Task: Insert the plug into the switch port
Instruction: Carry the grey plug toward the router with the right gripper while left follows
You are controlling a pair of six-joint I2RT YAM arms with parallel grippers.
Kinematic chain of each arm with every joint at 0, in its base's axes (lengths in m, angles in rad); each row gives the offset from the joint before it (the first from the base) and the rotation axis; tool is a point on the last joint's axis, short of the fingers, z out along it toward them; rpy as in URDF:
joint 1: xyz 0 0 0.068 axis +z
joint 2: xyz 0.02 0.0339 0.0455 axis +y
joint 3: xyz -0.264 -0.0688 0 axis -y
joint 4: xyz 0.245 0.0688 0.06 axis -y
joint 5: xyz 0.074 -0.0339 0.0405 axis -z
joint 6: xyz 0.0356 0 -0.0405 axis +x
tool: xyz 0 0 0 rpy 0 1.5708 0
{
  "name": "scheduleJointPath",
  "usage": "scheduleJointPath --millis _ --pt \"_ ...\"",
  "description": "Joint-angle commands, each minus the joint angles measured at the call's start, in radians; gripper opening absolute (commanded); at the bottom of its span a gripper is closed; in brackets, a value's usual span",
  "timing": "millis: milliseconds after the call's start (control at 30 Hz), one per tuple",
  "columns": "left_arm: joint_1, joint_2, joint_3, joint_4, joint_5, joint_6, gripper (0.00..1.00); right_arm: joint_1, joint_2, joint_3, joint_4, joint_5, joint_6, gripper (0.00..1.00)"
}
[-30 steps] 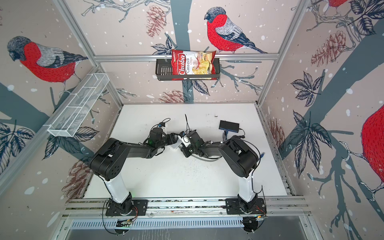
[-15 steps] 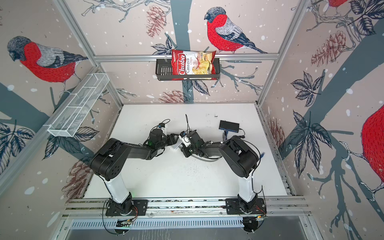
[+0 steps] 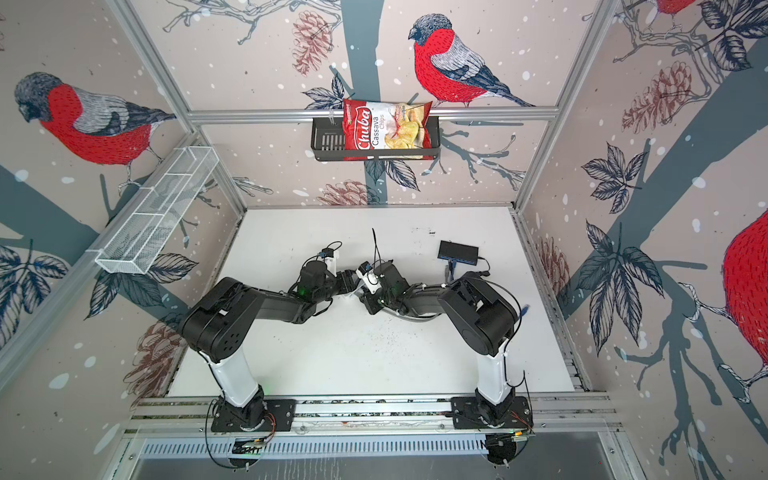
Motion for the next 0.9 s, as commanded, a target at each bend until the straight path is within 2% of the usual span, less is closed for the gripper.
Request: scheduleJointPath --millis 0,367,733,867 --pt "-0.003 0.002 -0.013 -0.094 0.032 -0.017 0.63 0.001 -0.014 0.003 0.104 0.023 0.022 0.11" --pt "-0.005 0.0 -0.019 -0.087 0.036 -0.023 0.62 -0.001 0.031 0.009 0.091 0.083 0.036 0.11" --pt "-0.005 -0.067 0.055 -0.181 0.016 0.021 0.62 -0.019 0.038 -0.016 0.13 0.021 0.053 0.11" --pt "-0.005 -0.111 0.081 -0.223 0.01 0.037 0.62 -0.029 0.003 -0.062 0.145 -0.038 0.033 0.1"
